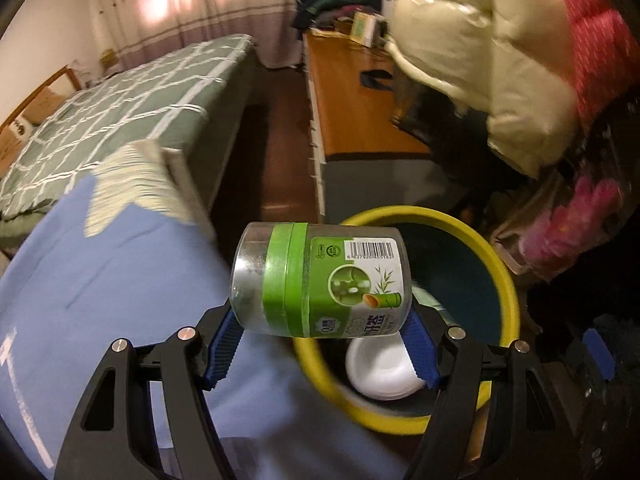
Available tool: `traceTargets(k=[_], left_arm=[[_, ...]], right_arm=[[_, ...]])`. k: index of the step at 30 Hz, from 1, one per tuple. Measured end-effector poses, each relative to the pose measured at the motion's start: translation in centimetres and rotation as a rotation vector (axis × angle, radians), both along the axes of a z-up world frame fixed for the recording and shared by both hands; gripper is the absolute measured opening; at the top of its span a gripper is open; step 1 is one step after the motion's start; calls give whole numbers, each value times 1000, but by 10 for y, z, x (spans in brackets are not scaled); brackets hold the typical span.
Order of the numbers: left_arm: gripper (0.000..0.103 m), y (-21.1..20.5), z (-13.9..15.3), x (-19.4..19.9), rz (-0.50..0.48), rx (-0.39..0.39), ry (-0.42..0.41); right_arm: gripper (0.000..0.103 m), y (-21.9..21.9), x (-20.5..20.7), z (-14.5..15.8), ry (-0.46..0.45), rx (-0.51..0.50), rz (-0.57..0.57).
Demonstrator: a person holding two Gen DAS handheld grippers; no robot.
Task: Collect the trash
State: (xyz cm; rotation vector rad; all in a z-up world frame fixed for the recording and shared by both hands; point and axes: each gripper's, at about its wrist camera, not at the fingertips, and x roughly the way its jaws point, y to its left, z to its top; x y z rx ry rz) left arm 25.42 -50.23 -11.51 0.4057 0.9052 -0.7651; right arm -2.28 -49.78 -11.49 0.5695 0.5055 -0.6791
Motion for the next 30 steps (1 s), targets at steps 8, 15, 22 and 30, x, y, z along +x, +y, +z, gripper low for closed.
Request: traceTargets(k=[8, 15, 22, 30], left_arm=[[77, -40, -23, -18, -34, 28, 16], [87, -1, 11, -19, 20, -57, -44], [98, 110, 61, -37, 150, -161, -170], [98, 272, 89, -73, 384, -186, -303]], right_arm=[[64, -7, -14, 2, -17, 2, -16], [65, 0, -10, 3, -17, 9, 9], [68, 26, 3, 13, -11, -29, 92], [75, 67, 15, 36, 4, -105, 225]])
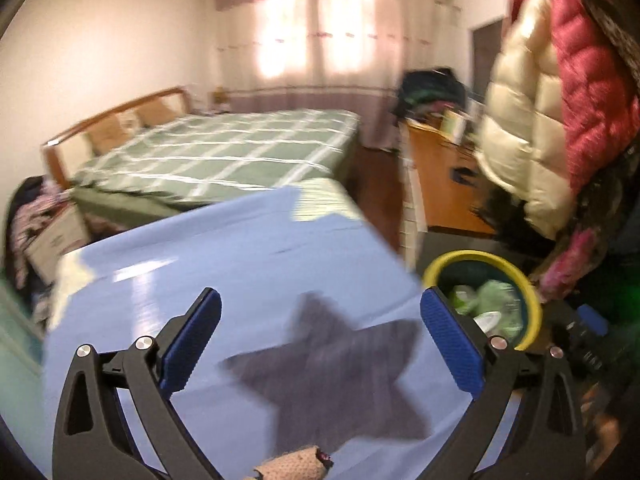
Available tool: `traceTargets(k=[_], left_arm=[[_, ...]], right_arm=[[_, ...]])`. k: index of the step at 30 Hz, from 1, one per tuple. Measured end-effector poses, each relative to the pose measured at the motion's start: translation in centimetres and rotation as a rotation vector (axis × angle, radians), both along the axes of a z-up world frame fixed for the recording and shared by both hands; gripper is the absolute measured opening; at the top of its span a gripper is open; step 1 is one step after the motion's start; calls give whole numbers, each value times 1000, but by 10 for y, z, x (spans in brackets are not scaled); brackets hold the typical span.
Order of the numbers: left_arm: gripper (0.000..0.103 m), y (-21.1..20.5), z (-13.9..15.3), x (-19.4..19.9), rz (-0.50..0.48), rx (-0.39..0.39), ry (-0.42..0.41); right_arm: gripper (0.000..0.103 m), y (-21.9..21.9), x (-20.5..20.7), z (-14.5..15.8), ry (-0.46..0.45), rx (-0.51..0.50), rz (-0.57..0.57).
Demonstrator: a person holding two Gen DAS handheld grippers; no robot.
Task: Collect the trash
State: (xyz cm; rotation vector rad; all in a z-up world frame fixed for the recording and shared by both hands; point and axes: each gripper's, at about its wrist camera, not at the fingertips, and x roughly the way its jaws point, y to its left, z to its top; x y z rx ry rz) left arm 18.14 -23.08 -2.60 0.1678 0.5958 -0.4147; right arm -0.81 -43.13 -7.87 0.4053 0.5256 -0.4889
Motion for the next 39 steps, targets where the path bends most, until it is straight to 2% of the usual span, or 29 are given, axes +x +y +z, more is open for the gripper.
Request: traceTargets(k=[2, 10, 17, 22, 25, 39], left_arm=[[98, 40, 2, -12, 80, -1, -23], [98, 164, 6, -67, 278, -61, -30], [98, 214, -7, -115, 387, -98, -21], [98, 228, -15, -135, 411, -135, -12], [98, 230, -15, -141, 427, -126, -26], [98, 215, -9, -137, 423, -113, -31]], right_arm=[[77, 13, 1, 7, 4, -24, 42], [85, 57, -5, 32, -6, -95, 174], [89, 86, -21, 48, -35, -146, 239], [91, 96, -31, 50, -42, -165, 259], [92, 101, -33, 53, -45, -174, 262], [92, 101, -31, 52, -40, -168, 269]])
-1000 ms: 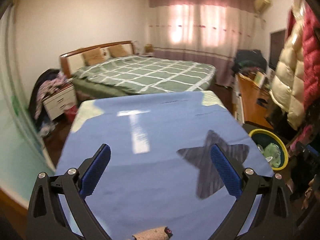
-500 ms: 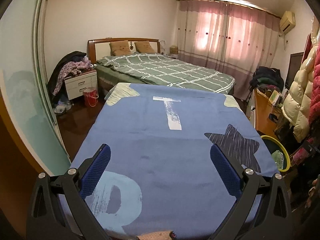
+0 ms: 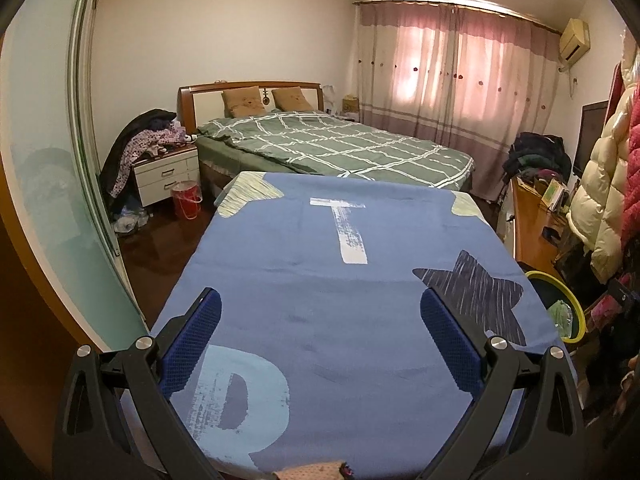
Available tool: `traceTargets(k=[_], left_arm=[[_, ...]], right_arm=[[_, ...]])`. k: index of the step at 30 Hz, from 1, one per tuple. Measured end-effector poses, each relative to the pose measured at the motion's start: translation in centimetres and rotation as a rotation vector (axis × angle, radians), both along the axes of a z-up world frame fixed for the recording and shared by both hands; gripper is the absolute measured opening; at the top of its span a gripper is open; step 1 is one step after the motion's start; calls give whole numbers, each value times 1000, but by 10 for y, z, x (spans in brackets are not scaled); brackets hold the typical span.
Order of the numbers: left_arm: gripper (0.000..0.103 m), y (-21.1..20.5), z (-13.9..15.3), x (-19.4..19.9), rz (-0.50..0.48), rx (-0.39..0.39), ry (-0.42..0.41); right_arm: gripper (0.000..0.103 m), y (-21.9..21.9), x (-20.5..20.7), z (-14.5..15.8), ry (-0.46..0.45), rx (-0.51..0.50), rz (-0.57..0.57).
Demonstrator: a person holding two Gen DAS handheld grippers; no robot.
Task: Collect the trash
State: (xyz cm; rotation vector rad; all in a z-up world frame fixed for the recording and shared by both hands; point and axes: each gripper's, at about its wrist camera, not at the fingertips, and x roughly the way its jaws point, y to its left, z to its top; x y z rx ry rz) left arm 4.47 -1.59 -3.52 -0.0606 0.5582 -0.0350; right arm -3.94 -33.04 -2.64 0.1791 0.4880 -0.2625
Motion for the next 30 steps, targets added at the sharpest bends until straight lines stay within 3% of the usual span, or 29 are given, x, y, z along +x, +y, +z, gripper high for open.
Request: traceTargets(k=[30], left_arm=[[98, -10, -8, 5, -16, -5, 27]], right_arm=[[94, 4, 7, -3, 20, 4, 17]])
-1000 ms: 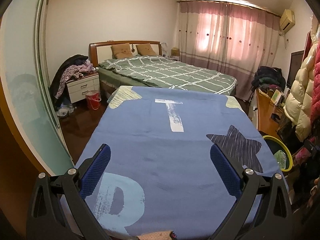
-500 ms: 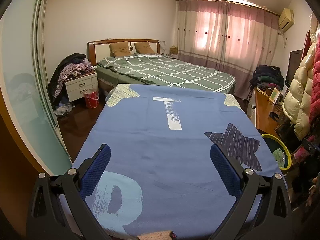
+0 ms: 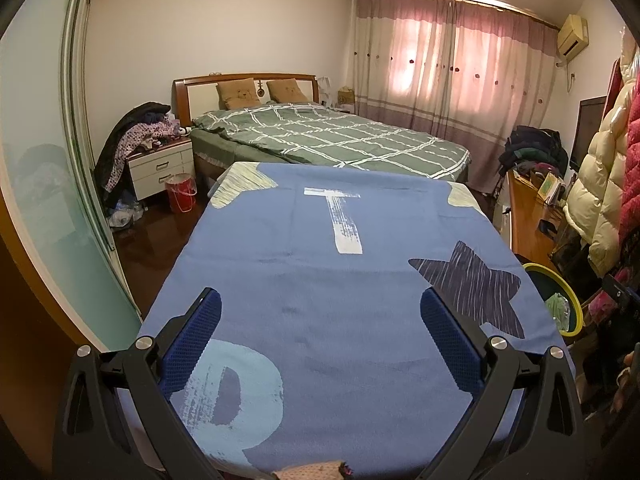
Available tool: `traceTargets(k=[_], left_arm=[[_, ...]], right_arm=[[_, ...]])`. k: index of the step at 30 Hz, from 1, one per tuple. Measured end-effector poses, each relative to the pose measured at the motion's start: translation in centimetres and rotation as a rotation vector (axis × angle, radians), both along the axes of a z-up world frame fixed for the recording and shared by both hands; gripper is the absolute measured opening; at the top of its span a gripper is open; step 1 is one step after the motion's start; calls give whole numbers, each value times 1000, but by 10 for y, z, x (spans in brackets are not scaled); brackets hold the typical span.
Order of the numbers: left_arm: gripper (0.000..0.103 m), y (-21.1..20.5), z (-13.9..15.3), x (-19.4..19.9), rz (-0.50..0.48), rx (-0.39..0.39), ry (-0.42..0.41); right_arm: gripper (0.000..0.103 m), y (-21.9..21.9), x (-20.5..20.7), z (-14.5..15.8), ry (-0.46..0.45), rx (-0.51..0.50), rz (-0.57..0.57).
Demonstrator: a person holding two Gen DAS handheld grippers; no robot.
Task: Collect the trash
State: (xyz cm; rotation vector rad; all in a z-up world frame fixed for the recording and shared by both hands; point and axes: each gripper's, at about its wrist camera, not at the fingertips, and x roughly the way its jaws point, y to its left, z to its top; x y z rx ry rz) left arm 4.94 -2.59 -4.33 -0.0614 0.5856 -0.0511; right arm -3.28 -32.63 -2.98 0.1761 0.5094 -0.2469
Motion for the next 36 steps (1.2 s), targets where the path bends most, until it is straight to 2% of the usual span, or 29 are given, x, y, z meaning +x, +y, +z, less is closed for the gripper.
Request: traceTargets(k=[36], left_arm=[[98, -2, -3, 3, 1, 2, 4]], right_arm=[[94, 1, 2, -4, 7, 4, 3]])
